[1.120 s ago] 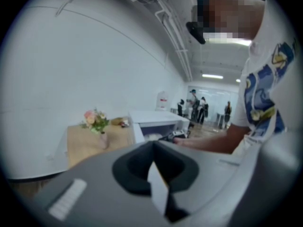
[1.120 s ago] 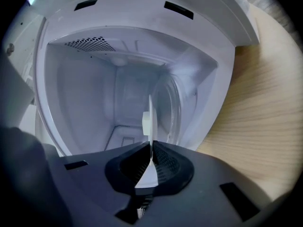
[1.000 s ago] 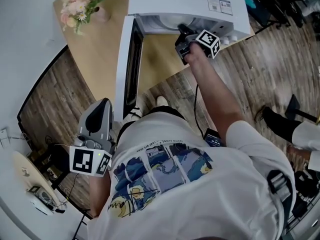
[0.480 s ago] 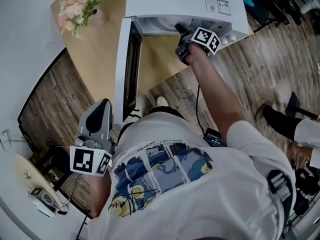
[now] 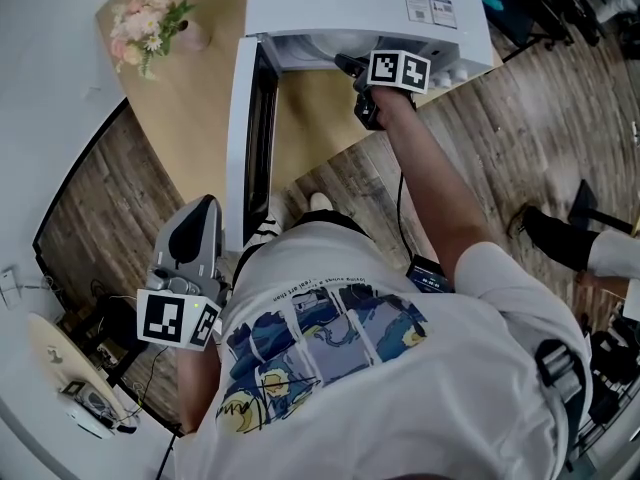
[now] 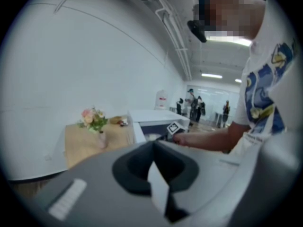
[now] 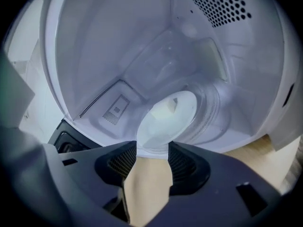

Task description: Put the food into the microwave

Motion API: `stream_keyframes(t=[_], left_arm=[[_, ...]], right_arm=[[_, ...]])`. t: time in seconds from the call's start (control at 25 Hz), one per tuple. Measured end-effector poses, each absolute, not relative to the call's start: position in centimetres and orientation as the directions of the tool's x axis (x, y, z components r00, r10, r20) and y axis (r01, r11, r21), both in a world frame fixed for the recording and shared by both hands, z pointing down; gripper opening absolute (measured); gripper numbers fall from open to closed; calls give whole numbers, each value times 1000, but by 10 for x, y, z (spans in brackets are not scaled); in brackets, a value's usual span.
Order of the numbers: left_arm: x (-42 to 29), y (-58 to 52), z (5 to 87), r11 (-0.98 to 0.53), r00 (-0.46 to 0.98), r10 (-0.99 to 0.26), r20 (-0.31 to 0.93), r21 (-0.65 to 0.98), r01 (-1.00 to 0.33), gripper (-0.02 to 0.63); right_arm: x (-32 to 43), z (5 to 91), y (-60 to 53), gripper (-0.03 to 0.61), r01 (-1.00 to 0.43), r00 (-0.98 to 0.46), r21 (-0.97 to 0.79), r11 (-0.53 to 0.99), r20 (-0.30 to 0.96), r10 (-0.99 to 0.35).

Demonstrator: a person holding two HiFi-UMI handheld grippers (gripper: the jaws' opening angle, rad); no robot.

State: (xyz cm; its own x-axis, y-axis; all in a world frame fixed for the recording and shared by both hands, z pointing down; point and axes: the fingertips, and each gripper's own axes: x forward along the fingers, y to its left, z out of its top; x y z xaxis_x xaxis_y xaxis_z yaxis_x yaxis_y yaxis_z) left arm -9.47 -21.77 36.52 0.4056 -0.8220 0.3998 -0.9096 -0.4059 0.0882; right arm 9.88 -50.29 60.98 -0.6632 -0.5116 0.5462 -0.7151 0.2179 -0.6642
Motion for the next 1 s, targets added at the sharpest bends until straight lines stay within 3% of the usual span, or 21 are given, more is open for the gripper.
stream_keyframes(t=[0.4, 1.0], left_arm=[[-95, -218, 364, -412, 414, -817, 402, 95, -906, 9], [-101, -200, 361, -474, 478, -800, 362, 108, -874, 9]], right_arm=[[102, 617, -494, 199, -753, -639, -621, 216, 614, -462], [112, 608, -450, 194, -764, -615, -614, 195, 605, -506]])
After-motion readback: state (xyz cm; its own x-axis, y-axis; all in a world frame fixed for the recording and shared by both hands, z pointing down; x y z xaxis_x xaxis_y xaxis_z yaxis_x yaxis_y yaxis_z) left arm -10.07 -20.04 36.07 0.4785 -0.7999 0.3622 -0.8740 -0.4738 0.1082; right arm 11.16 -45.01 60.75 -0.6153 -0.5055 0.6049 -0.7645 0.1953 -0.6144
